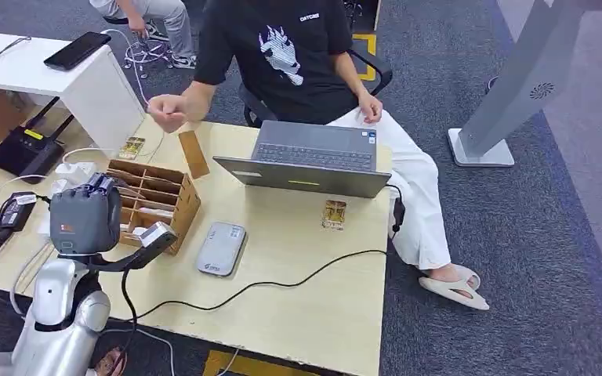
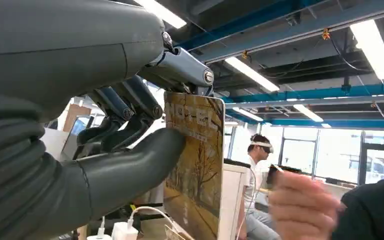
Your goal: Pass the card to the sensor for recognition and then transmit it.
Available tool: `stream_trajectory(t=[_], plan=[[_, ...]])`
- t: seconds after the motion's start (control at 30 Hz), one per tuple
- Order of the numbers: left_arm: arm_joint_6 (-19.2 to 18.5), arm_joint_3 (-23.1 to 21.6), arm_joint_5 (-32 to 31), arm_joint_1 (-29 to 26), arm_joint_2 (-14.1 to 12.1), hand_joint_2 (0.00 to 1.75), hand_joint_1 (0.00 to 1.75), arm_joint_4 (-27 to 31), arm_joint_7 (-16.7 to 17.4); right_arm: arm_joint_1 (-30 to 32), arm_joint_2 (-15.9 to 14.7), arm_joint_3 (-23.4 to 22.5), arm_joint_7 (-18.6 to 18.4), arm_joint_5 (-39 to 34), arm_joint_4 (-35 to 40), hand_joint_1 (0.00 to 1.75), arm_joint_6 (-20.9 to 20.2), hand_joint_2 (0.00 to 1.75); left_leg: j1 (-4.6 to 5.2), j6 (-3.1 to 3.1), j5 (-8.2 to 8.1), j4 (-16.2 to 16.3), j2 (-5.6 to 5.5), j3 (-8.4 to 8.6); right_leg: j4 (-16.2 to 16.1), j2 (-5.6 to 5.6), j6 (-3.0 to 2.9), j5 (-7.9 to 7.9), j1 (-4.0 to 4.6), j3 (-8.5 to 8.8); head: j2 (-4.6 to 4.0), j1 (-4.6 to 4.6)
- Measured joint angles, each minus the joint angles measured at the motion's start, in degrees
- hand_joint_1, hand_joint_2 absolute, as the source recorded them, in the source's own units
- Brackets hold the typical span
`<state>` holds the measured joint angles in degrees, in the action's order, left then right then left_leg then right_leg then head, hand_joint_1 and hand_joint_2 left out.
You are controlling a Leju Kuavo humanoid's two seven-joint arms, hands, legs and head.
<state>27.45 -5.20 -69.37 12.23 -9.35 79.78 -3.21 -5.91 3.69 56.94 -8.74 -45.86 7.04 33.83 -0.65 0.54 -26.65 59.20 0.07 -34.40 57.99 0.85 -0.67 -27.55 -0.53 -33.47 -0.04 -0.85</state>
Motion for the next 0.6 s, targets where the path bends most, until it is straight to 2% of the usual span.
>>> stream_trajectory(t=[0.2,0.37,0.6], plan=[[-0.46,-0.44,-0.28,0.0,0.11,1.75,1.75,0.0,-0.77,0.0,0.0,0.39,0.02,-0.37,0.0,0.0,0.0,1.75,0.0,0.0,0.0,0.0,0.0,0.0,0.0,0.0,0.0,0.0,0.0,-0.01,0.02,-0.02],[-2.47,-3.54,-2.6,-0.43,0.74,1.75,1.75,0.0,-1.03,-0.01,0.02,0.65,0.0,-0.61,0.0,0.0,-0.02,1.75,0.0,-0.01,-0.01,0.0,-0.01,-0.01,-0.01,-0.02,0.01,-0.01,0.0,0.0,0.0,-0.02],[-2.62,-7.17,-4.55,-1.01,1.97,1.75,1.75,-0.02,-0.44,-0.01,0.02,0.87,0.24,-0.9,0.0,0.0,-0.09,1.75,0.01,-0.02,-0.01,0.0,-0.01,-0.02,-0.01,-0.02,0.01,-0.01,-0.01,0.0,0.0,0.0]])
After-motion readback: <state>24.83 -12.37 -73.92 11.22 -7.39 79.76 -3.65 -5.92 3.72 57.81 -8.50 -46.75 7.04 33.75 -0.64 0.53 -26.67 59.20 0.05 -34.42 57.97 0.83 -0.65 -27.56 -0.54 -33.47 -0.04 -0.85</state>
